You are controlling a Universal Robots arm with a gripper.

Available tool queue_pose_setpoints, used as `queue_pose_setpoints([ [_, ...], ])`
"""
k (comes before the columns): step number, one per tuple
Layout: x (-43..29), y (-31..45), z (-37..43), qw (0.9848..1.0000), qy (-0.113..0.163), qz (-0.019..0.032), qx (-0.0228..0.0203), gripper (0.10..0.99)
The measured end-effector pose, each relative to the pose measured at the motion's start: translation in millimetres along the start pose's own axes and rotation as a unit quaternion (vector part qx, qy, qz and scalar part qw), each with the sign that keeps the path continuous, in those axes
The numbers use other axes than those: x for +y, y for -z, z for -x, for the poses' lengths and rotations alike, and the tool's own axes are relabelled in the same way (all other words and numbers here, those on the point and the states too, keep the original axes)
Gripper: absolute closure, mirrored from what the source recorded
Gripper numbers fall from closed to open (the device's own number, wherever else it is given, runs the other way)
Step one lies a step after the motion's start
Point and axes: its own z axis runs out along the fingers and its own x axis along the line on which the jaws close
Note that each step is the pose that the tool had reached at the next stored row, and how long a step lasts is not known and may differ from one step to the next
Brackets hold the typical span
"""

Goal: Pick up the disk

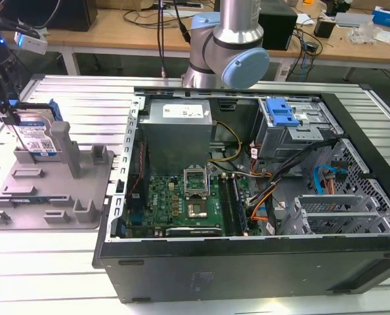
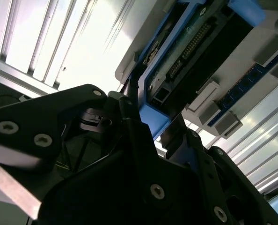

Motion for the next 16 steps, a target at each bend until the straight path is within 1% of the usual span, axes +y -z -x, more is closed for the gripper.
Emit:
queue_pose_setpoints([
  [1,0.0,0.0,0.0,1.0,0.0,0.0,0.0,0.631],
  [2,0.0,-0.1,0.0,1.0,0.0,0.0,0.0,0.702],
  [16,0.0,-0.4,0.0,1.0,0.0,-0.0001,-0.0003,0.718],
])
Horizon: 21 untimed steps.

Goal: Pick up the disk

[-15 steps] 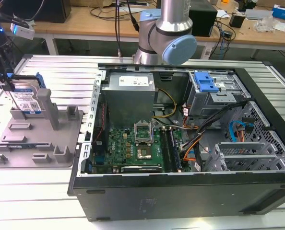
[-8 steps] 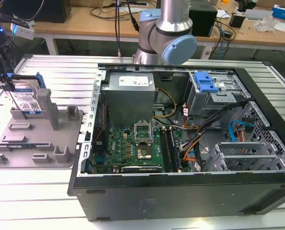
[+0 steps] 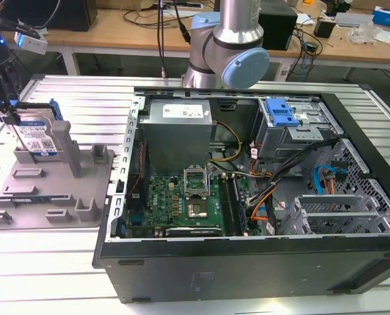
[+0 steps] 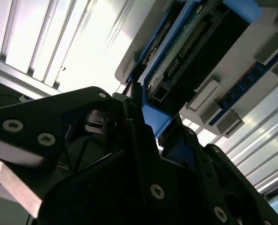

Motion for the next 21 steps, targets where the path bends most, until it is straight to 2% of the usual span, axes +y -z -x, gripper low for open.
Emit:
queue_pose_setpoints([
  [2,0.1,1.2,0.0,1.0,0.0,-0.0002,-0.0001,0.718],
  [4,0.2,5.6,0.0,1.0,0.0,0.0,0.0,0.718],
  [5,0.4,10.5,-0.1,1.0,0.0,0.0,0.0,0.718],
  [7,0.9,25.5,-0.1,1.0,0.0,0.0,0.0,0.718],
  [15,2.2,66.8,-0.3,1.0,0.0,0.0,0.0,0.718],
  [16,2.6,77.6,-0.4,1.0,0.0,0.0,0.0,0.718],
  [17,2.8,84.5,-0.4,1.0,0.0,0.0,0.0,0.718],
  [21,4.0,121.7,-0.6,1.0,0.0,0.0,0.0,0.718],
])
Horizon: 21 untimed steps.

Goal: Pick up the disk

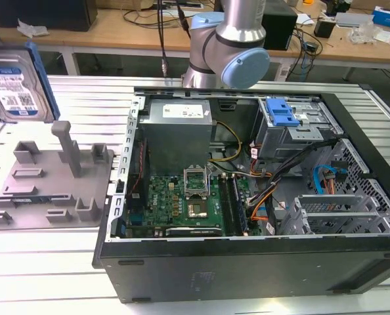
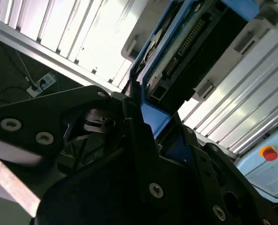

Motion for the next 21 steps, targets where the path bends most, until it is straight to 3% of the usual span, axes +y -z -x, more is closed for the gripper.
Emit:
queue_pose_setpoints([
  [2,0.6,17.9,-0.1,1.0,0.0,0.0,0.0,0.718],
  [9,2.0,58.4,-0.3,1.0,0.0,-0.0001,0.0,0.718],
  [12,2.8,86.0,-0.3,1.0,0.0,0.0,0.0,0.718],
  [21,2.9,89.5,-0.4,1.0,0.0,0.0,0.0,0.718],
])
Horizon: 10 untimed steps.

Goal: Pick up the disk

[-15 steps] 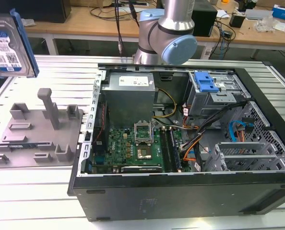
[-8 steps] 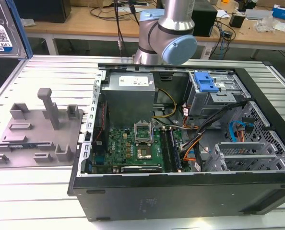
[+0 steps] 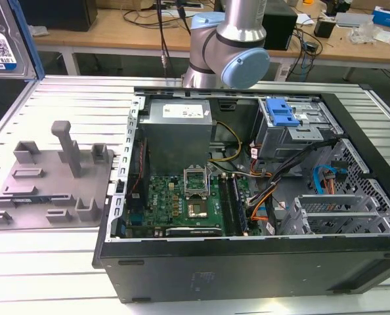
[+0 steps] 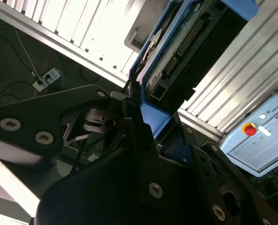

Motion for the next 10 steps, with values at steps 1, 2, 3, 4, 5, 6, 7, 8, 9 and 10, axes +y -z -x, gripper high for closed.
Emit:
queue_pose_setpoints([
  [1,0.0,0.1,0.0,1.0,0.0,0.0,0.0,0.718],
  [2,0.0,0.3,0.0,1.0,0.0,-0.0001,0.0,0.718],
  [3,0.0,0.5,0.0,1.0,0.0,0.0,0.0,0.718],
  [4,0.0,0.6,0.0,1.0,0.0,0.0,0.0,0.718],
  [5,0.0,0.8,0.0,1.0,0.0,0.0,0.0,0.718],
  [6,0.1,1.1,0.0,1.0,0.0,0.0,0.0,0.718],
  [7,0.1,1.5,0.0,1.0,0.0,0.0,0.0,0.718],
  [8,0.1,1.7,0.0,1.0,0.0,0.0,0.0,0.718],
  [9,0.1,1.9,0.0,1.0,0.0,0.0,0.0,0.718],
  [10,0.1,2.1,0.0,1.0,0.0,0.0,0.0,0.718],
])
